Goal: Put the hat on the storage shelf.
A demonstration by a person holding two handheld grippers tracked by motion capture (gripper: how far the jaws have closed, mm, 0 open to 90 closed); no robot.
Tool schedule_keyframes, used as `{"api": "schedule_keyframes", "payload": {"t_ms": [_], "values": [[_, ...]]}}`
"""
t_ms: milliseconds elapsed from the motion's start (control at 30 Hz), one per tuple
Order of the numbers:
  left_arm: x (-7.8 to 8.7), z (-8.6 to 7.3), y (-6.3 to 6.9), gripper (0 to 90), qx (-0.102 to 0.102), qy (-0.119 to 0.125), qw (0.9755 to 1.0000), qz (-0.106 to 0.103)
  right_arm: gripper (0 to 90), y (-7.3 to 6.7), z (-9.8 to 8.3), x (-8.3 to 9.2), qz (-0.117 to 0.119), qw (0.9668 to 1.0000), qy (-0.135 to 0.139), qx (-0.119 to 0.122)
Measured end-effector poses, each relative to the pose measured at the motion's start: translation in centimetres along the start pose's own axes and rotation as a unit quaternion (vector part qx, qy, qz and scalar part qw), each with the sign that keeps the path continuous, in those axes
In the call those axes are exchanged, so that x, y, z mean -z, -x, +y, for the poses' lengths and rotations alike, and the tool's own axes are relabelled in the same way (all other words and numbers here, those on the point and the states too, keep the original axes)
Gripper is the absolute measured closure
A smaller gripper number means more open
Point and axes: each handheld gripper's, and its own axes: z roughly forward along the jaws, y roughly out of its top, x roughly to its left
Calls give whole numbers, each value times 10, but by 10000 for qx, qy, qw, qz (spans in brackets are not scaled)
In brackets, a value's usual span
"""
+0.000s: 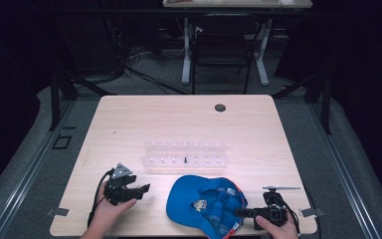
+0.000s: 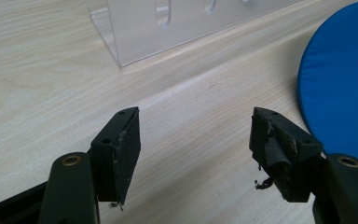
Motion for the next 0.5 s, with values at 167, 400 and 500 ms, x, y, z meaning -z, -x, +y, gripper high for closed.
{"api": "schedule_keyframes", "payload": {"t_ms": [167, 400, 500], "values": [[2, -3, -1, 344, 44, 13, 10000, 42, 665, 0, 5, 6, 121, 9999, 114, 20], [5, -5, -2, 344, 41, 34, 9999, 148, 746, -1, 11, 9, 161, 9997, 147, 66], [5, -6, -3, 348, 33, 12, 9999, 94, 759, -1, 13, 9, 121, 9998, 148, 67]]}}
